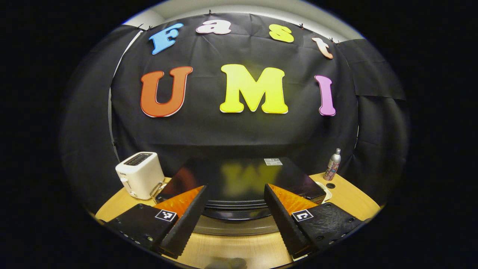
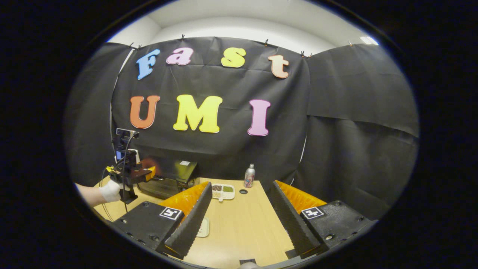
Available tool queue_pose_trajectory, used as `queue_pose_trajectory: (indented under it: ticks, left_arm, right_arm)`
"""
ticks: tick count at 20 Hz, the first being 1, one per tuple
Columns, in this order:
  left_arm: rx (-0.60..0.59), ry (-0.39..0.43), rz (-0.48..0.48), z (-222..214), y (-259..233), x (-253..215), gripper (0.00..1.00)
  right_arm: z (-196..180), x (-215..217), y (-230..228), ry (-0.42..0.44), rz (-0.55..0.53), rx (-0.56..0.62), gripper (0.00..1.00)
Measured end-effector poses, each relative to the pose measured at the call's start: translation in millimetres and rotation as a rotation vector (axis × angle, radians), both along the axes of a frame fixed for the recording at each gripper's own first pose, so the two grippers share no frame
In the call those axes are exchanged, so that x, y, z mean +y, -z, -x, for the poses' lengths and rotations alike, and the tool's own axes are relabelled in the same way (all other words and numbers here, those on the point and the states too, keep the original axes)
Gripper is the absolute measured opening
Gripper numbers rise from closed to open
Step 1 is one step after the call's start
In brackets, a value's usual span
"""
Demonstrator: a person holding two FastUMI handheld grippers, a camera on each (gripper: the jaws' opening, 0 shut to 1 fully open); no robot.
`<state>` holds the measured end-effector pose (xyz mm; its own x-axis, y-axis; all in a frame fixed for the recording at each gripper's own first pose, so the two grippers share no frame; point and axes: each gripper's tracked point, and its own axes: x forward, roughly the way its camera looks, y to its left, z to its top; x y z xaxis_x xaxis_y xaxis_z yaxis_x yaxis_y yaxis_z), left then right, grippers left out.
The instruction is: Open the electric oven with the left hand, put the food in, and close the electric oven.
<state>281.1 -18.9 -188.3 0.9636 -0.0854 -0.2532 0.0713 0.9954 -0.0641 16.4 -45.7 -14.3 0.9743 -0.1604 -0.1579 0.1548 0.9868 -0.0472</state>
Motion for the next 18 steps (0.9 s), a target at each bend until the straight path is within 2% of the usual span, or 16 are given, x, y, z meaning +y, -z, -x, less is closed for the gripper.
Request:
queue_pose_trajectory:
  ticks: [3, 4, 5, 7, 13, 14, 15, 18]
  left_arm:
    - [0.057, -0.024, -0.023, -7.7, 25.5, 7.7, 0.97]
    - [0.019, -0.017, -0.044, -10.1, 20.1, 7.5, 0.98]
    - [0.051, -0.014, -0.055, -7.4, 26.4, 6.1, 0.97]
    - [0.036, -0.015, -0.057, -6.4, 26.4, 3.7, 0.96]
    - [0.046, -0.005, -0.048, 22.5, 29.3, 5.7, 0.96]
    - [0.049, -0.003, -0.047, 29.4, 29.6, 5.5, 0.96]
    - [0.055, -0.002, -0.046, 36.5, 32.2, 5.7, 0.96]
    - [0.074, 0.006, -0.053, 59.6, 41.9, 6.2, 0.96]
  right_arm:
    - [3.7, 2.2, 2.4, 0.0, -0.005, 0.01, 0.97]
    - [4.6, 1.5, 4.6, 0.003, -0.002, 0.011, 0.97]
    - [5.9, 1.5, 4.0, 0.004, 0.001, 0.013, 0.97]
    - [9.2, 0.7, 6.2, 0.004, -0.001, 0.015, 0.97]
    - [13.3, 10.8, 9.5, -0.019, -0.013, 0.017, 0.97]
    - [13.8, 13.3, 9.8, -0.024, -0.014, 0.017, 1.0]
    - [15.8, 16.2, 10.7, -0.031, -0.019, 0.018, 0.97]
    - [23.0, 24.0, 15.7, -0.047, -0.029, 0.022, 0.97]
